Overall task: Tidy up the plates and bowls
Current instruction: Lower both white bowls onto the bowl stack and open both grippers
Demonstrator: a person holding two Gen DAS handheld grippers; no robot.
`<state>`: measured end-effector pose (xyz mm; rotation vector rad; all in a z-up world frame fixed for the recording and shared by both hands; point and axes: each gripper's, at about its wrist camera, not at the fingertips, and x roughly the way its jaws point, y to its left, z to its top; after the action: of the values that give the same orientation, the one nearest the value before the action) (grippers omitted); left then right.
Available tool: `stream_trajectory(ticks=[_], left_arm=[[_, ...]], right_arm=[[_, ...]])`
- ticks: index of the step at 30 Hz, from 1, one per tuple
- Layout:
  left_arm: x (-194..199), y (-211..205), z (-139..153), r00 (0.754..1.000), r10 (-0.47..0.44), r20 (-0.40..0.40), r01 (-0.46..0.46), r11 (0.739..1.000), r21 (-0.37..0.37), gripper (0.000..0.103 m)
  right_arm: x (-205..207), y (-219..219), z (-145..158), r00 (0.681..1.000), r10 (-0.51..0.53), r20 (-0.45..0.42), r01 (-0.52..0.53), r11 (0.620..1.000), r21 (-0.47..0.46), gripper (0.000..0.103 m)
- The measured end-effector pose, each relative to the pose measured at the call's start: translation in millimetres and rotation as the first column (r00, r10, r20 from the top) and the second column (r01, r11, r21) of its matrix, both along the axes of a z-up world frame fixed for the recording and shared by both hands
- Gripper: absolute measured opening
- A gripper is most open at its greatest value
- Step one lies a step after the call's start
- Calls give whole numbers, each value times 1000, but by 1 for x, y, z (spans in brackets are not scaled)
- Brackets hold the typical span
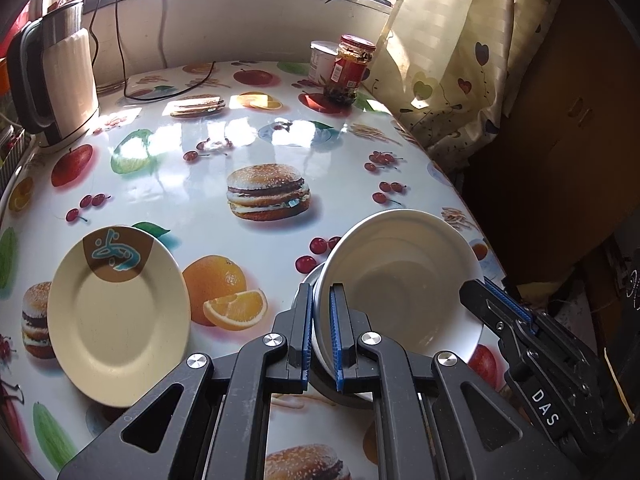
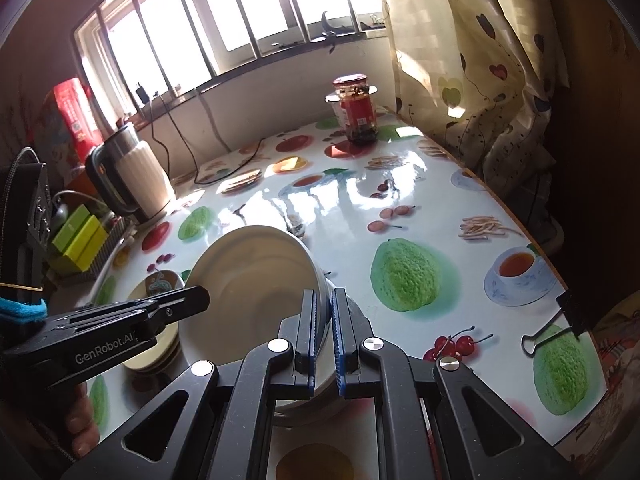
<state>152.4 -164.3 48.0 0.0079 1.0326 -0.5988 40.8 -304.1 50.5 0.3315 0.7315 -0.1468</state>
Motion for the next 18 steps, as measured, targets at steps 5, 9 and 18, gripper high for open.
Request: stream_trajectory(ticks=[5, 9, 18], left_arm=[[0, 0, -6, 1000, 1, -13, -1, 1000, 12, 8], [1, 0, -7, 1000, 1, -16, 0, 1000, 14, 8], [2, 0, -10, 999, 3, -35, -3, 1000, 1, 8]], right_arm=[[2, 2, -4, 1000, 2, -15, -2, 1000, 0, 8], [3, 1, -7, 1000, 1, -25, -1, 1000, 4, 8], [6, -2, -13, 999, -3, -47, 4, 1000, 10, 9]])
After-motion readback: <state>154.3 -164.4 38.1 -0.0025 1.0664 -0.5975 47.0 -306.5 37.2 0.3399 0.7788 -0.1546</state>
